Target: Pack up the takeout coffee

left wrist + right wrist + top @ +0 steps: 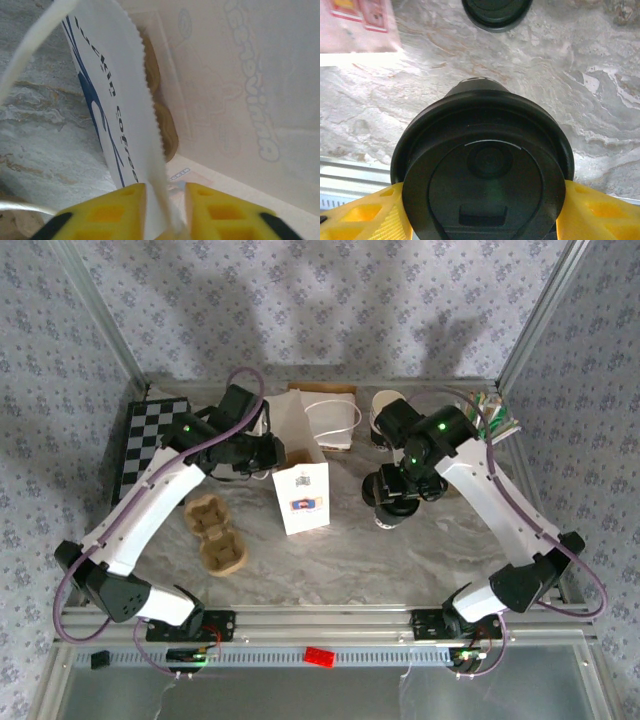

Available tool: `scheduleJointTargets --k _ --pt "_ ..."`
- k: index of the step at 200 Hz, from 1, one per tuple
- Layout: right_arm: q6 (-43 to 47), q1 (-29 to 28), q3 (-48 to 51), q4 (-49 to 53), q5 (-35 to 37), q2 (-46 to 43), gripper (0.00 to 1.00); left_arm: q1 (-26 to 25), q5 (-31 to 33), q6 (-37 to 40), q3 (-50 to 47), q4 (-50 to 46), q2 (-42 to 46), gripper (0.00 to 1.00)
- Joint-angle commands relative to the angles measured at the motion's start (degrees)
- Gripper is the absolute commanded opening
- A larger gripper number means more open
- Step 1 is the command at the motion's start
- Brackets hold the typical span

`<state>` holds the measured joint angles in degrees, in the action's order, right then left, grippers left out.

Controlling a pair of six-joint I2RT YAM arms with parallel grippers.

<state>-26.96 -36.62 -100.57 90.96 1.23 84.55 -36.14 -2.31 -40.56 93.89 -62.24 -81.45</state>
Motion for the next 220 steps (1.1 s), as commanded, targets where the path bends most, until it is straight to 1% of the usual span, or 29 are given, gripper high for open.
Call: scheduleJointTargets --k 1,12,30,57,63,91,111,143,173,200,220 --pt "0.66 -1.84 -5.35 4.92 0.54 1.05 0.64 -0.39 1.75 0.28 2.43 -3.85 0.88 0.19" --pt "0.29 -3.15 -7.78 5.82 0.59 1.95 0.64 -0.51 1.79 0.32 2.6 -4.66 1.04 0.13" --pt "-0.21 -5.52 -12.09 7.58 0.92 3.52 0.64 -0.72 1.25 0.5 3.17 -5.57 1.29 0.08" --pt "-1.26 -8.93 -19.56 11.15 2.47 5.89 0.64 -1.55 1.11 1.49 5.23 -8.13 1.03 0.03" --pt "-0.69 -9.96 -20.67 11.84 1.53 6.14 0.64 -1.71 0.87 1.79 5.5 -8.33 1.04 0.02" --pt "-1.53 -11.77 -24.22 11.88 -0.09 6.41 0.63 -1.68 2.39 2.88 6.95 -10.36 0.87 0.01" --pt "-1.96 -12.87 -25.08 11.87 -0.26 6.5 0.63 -1.72 3.97 5.47 8.26 -11.78 0.49 0.0" --pt "-2.7 -13.43 -26.99 11.79 -0.53 6.48 0.63 -1.67 8.69 9.4 11.02 -15.13 -0.59 0.0" --pt "-2.92 -13.75 -30.09 11.83 -1.83 7.33 0.63 -1.73 9.34 10.58 10.79 -14.74 -0.81 0.0" --pt "-3.16 -13.95 -32.3 11.79 -3.0 7.71 0.63 -1.55 13.59 11.62 11.56 -15.87 -0.82 0.0" --pt "-3.28 -14.05 -34.11 11.72 -3.81 8.33 0.62 -1.35 15.08 12.5 11.43 -15.47 -1.01 0.0"
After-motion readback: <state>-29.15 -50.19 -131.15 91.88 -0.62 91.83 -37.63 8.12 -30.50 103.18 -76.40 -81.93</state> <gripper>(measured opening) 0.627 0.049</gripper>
